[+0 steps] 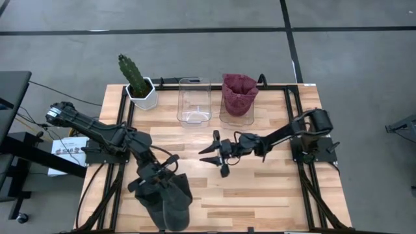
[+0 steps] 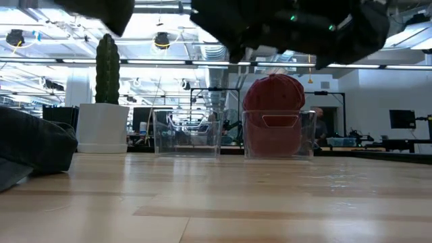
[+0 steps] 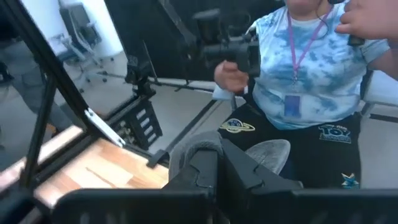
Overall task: Pick & Place hat
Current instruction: Put the right black head cap into the left transparent bin
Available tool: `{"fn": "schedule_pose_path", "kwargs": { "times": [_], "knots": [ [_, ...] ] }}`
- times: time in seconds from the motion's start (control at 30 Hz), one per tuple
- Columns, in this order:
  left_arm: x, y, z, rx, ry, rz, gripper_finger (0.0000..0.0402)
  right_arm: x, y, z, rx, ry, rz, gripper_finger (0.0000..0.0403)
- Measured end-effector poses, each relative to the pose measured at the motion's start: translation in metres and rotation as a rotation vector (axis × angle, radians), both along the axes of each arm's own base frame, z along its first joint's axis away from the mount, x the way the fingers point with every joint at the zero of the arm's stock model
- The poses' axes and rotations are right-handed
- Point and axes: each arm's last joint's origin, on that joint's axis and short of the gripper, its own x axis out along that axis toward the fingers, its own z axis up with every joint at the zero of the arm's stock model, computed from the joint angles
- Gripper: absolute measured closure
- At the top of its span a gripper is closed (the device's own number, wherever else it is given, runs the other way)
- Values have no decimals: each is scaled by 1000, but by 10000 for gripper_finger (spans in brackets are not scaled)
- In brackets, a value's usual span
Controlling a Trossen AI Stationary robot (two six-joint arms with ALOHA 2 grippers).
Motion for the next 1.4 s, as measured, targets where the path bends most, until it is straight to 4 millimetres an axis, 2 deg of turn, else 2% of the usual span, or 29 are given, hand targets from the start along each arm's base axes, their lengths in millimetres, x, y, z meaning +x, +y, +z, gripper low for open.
{"fn": "schedule_pose_path", "kwargs": {
  "times": [0.13,0.3,0.53,0.87,1.2,1.4],
  "knots": [
    [0,-1,2,23,-83,-65,393,10,-4,-14,39,12,-10,291],
    [1,-4,1,39,-134,-133,392,11,0,-23,57,52,3,291],
    [14,-11,-9,25,-155,-224,392,8,15,-22,50,41,43,291],
    [43,-27,-32,-7,-221,-343,392,6,27,-24,43,65,81,291],
    [43,-30,-31,-41,-313,-493,392,6,27,-25,38,79,80,291],
    [41,-30,-31,-25,-409,-565,392,13,33,-18,35,78,128,291]
  ]
}}
